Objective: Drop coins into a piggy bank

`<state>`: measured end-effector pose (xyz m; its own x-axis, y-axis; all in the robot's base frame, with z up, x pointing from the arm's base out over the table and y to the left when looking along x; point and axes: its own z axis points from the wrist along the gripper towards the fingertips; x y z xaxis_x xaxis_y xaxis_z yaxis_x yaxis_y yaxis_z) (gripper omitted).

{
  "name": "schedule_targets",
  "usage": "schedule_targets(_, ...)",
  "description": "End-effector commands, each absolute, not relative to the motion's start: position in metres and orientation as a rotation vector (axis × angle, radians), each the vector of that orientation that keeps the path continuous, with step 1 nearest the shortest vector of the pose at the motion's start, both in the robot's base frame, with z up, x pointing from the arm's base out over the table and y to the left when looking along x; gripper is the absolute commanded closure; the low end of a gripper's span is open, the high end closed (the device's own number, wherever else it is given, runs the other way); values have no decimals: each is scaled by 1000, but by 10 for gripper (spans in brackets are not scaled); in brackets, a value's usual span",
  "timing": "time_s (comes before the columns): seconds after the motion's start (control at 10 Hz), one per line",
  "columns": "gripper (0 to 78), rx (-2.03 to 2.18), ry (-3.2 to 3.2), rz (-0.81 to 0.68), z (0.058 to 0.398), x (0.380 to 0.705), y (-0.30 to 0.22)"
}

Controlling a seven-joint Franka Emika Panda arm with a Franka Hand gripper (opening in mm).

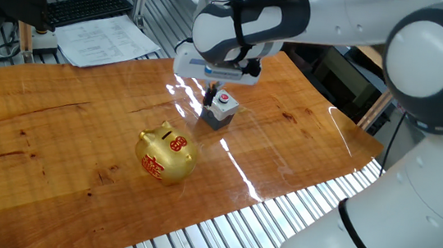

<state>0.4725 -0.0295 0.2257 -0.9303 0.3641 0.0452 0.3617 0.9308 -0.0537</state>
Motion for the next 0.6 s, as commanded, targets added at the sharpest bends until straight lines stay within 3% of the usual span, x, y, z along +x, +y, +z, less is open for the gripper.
schedule_targets(0.1,764,-662,-3012,60,228,459,-10)
schedule_targets(0.6,764,-809,-2979,67,226,441,19)
